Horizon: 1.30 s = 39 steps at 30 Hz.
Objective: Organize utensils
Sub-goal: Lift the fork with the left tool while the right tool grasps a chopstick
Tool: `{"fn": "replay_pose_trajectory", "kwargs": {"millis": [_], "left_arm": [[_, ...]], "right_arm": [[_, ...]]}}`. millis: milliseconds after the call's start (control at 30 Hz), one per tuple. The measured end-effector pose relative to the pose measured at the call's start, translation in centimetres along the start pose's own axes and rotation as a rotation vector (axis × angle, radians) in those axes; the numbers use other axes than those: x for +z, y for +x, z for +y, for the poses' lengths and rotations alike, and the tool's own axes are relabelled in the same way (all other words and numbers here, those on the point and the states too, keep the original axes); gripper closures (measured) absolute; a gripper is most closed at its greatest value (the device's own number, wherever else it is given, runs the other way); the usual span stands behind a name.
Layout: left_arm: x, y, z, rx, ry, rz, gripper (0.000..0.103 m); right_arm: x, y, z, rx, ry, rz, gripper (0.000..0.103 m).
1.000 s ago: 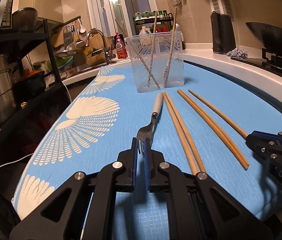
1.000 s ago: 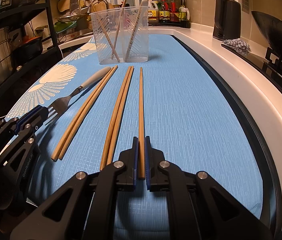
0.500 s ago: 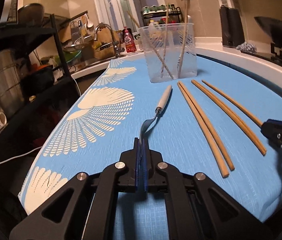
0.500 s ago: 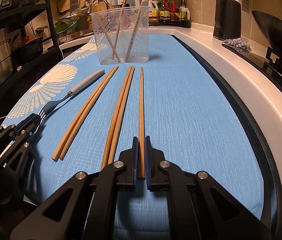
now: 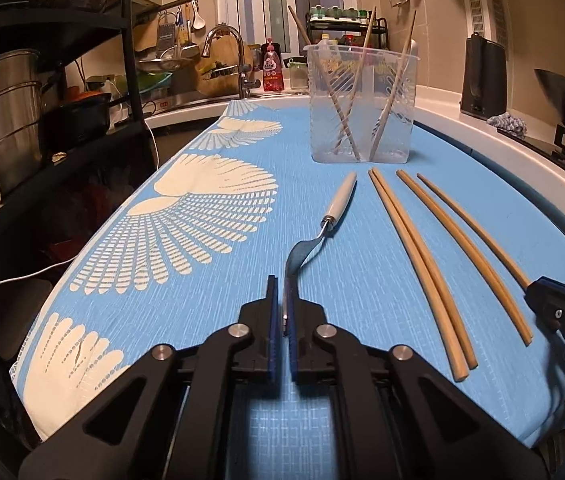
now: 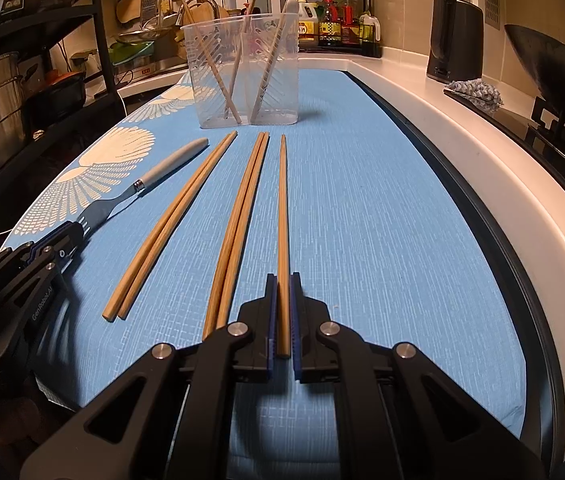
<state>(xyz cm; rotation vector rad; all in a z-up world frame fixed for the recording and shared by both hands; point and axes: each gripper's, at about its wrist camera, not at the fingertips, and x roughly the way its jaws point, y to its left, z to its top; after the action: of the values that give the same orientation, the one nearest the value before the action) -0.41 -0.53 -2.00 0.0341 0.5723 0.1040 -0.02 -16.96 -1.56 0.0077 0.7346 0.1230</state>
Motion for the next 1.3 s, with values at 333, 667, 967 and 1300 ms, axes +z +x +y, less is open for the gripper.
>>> {"fn": "replay_pose_trajectory", "kwargs": {"millis": [333, 667, 967, 1300], "left_arm": [[1.2, -1.7, 0.5, -0.006, -0.008, -0.08, 0.101], [4.2, -4.6, 0.9, -0.022, 0.015, -0.198, 0.101], [9.2, -5.4, 2.5, -0.07, -0.012, -0.229, 0.101], [14.9, -5.8, 3.5, -0.147, -0.004, -0.219, 0.101]], "right_arm": [[1.4, -2.3, 0.7, -0.04, -0.029, -0.064, 0.097], [4.5, -5.6, 0.5, -0.058, -0.065, -0.158, 0.097], [9.0, -7.7, 0.0, -0.047, -0.083, -0.228, 0.097], [13.8, -8.9, -0.2, -0.004, -0.083, -0.239, 0.097]]}}
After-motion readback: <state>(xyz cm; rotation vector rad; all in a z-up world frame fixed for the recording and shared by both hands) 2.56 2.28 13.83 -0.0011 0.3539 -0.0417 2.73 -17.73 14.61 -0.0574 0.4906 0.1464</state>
